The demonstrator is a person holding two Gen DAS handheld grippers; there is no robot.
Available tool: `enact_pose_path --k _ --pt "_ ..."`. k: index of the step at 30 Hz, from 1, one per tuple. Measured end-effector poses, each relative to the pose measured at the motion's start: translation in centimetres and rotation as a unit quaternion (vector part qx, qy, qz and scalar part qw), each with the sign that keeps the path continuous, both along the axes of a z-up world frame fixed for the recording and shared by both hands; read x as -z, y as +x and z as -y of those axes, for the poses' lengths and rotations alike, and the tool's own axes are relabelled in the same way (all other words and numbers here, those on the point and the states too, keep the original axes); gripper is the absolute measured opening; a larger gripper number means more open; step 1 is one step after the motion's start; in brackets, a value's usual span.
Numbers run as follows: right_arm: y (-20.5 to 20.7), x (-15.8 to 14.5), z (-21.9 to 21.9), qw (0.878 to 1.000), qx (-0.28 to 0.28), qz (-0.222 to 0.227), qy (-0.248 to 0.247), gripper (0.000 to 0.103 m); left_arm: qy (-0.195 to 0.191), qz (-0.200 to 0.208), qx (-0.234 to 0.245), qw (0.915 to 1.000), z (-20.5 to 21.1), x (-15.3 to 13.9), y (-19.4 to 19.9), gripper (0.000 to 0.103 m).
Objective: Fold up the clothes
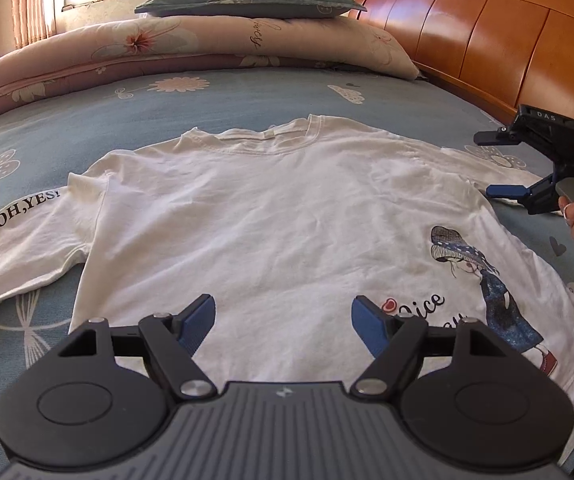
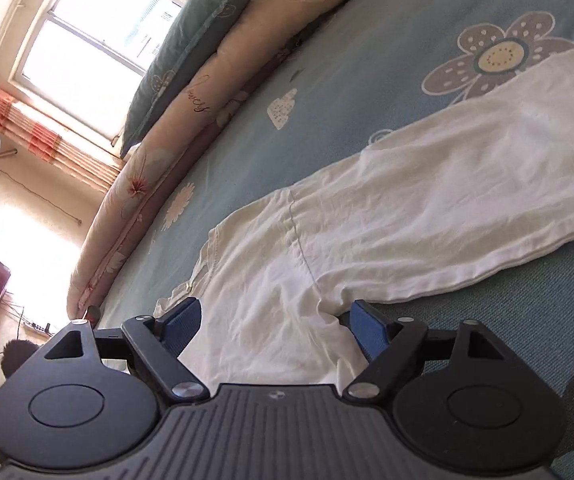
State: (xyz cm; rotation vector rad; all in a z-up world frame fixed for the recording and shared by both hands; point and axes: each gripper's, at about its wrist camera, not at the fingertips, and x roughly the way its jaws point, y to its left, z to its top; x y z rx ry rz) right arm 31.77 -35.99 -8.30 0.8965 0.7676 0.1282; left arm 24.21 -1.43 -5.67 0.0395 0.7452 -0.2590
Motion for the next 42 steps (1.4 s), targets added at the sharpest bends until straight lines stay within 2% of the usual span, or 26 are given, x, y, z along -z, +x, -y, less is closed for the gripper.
enact_pose_path --k 2,7,11,14,17,19,22,25,28,30,31,32,35,38,40,42 --pt "0.3 0.5 -0.5 1.000 0.007 -0.017 0.000 0.085 0.001 0.001 -0.001 1.0000 -0.2 0.3 0.4 0.075" --pt "1.0 1.7 0.0 0.999 0.043 0.021 -0.009 0.085 0.004 -0.003 0.001 1.0000 -0.4 1.3 0.8 0.075" --pt "1.7 1.1 1.6 0.992 0.099 0.040 -0.066 0.085 0.007 -0.003 0.005 1.0000 -0.9 1.3 0.7 0.076" --pt "1.8 0.9 3.1 0.990 0.107 0.015 -0.091 0.085 0.011 0.001 0.000 0.9999 -1.5 1.1 0.8 0.076" --pt "0.4 0.1 2.7 0.989 0.086 -0.015 -0.120 0.085 0.005 0.004 -0.001 1.0000 -2.1 0.7 1.2 0.076" --pt "-1.3 -0.8 1.7 0.991 0.062 -0.023 -0.118 0.085 0.005 0.010 0.004 0.9999 -2.2 0.4 1.9 0.076" --pt "-2.3 -2.5 -0.3 0.995 0.026 0.029 -0.097 0.087 -0.002 0.018 0.008 0.9998 -2.2 0.2 3.3 0.076" --pt "-0.2 -3.3 -2.2 0.995 -0.021 0.076 -0.056 0.088 -0.016 0.012 0.003 0.9998 -2.1 0.7 5.0 0.076" --pt "2.7 -1.9 -4.0 0.996 -0.057 0.058 -0.034 0.088 -0.013 0.007 -0.009 0.9999 -2.4 1.5 6.0 0.076" --pt "3.7 -0.6 -4.4 0.996 -0.058 0.022 -0.068 0.087 0.002 0.002 -0.024 0.9997 -3.0 2.1 6.3 0.076" --pt "3.5 -0.2 -4.2 0.995 -0.055 0.019 -0.084 0.081 0.005 -0.010 -0.037 0.9993 -3.6 2.5 6.4 0.076" --pt "3.2 0.0 -3.9 0.994 -0.051 0.017 -0.091 0.080 0.008 -0.025 -0.050 0.9984 -4.2 2.9 6.5 0.076" --pt "1.0 -0.5 -2.9 0.994 -0.046 0.008 -0.097 0.080 0.007 -0.020 -0.061 0.9979 -5.9 3.3 5.0 0.077" --pt "-1.2 -1.7 -2.9 0.987 -0.041 -0.025 -0.154 0.087 0.011 -0.028 -0.072 0.9969 -6.8 2.9 3.5 0.077" --pt "-3.0 -2.4 -3.0 0.983 -0.046 -0.028 -0.176 0.087 -0.001 -0.037 -0.082 0.9960 -7.3 2.5 2.5 0.077" --pt "-5.2 -3.3 -3.2 0.985 -0.061 -0.012 -0.161 0.088 -0.022 -0.039 -0.083 0.9956 -8.0 1.8 1.5 0.077"
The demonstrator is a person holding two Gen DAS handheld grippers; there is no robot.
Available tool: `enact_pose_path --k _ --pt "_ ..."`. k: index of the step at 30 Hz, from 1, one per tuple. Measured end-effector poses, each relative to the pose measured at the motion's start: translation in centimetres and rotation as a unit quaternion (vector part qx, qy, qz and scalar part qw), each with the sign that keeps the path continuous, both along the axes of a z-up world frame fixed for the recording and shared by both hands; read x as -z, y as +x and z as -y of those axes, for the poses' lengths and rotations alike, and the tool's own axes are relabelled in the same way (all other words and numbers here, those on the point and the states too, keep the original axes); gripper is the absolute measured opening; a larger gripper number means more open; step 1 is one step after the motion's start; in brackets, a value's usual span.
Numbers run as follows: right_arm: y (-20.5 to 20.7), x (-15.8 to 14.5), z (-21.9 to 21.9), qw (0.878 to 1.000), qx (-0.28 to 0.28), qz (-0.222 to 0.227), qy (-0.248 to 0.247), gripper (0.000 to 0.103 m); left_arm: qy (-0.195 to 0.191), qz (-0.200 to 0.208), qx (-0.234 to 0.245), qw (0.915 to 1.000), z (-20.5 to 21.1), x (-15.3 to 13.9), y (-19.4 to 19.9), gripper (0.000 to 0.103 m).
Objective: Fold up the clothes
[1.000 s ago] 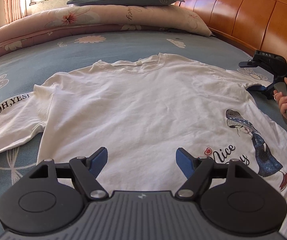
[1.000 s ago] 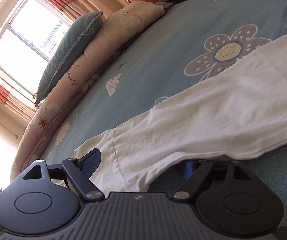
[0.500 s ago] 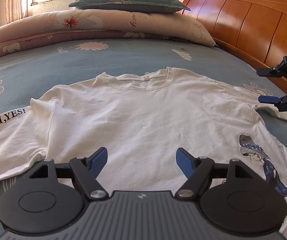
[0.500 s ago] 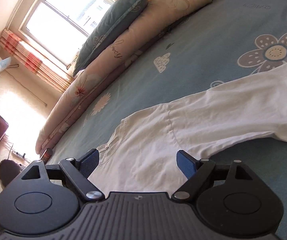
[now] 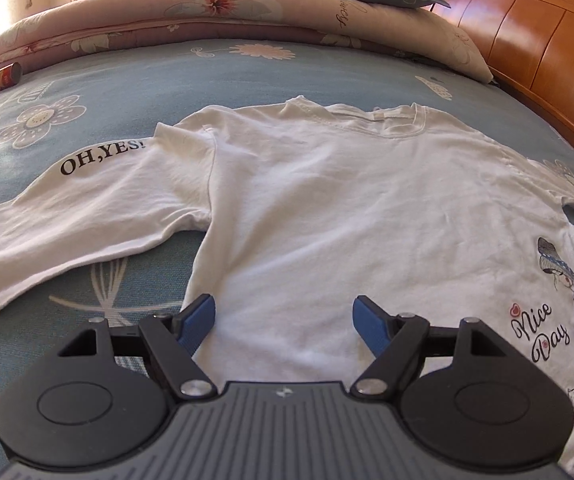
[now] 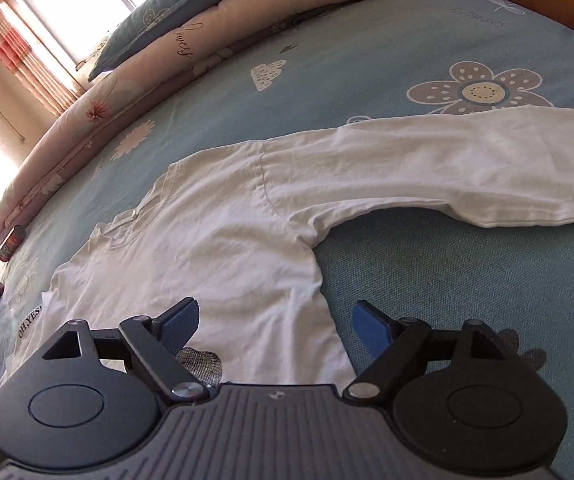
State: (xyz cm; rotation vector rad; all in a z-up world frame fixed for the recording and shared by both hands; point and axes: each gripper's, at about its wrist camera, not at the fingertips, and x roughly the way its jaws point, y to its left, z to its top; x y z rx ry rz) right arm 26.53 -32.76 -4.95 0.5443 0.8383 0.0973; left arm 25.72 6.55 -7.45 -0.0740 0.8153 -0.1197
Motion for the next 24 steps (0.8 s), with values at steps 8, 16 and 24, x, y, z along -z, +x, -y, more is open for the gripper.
enact_pose_path --k 8,16,24 --pt "-7.2 0.1 -6.0 0.996 -0.084 0.018 0.010 0.091 -0.069 0.046 -0.031 0.9960 -2.7 -2.1 -0.2 0.076" --pt "-9.7 2.5 -8.0 0.997 -0.066 -0.006 0.035 0.091 -0.233 0.014 -0.128 0.9640 -8.9 1.4 2.7 0.075" --pt "-8.9 2.9 -7.2 0.999 -0.030 -0.002 0.035 0.092 -0.233 0.053 -0.223 0.9449 -9.9 3.0 4.3 0.011"
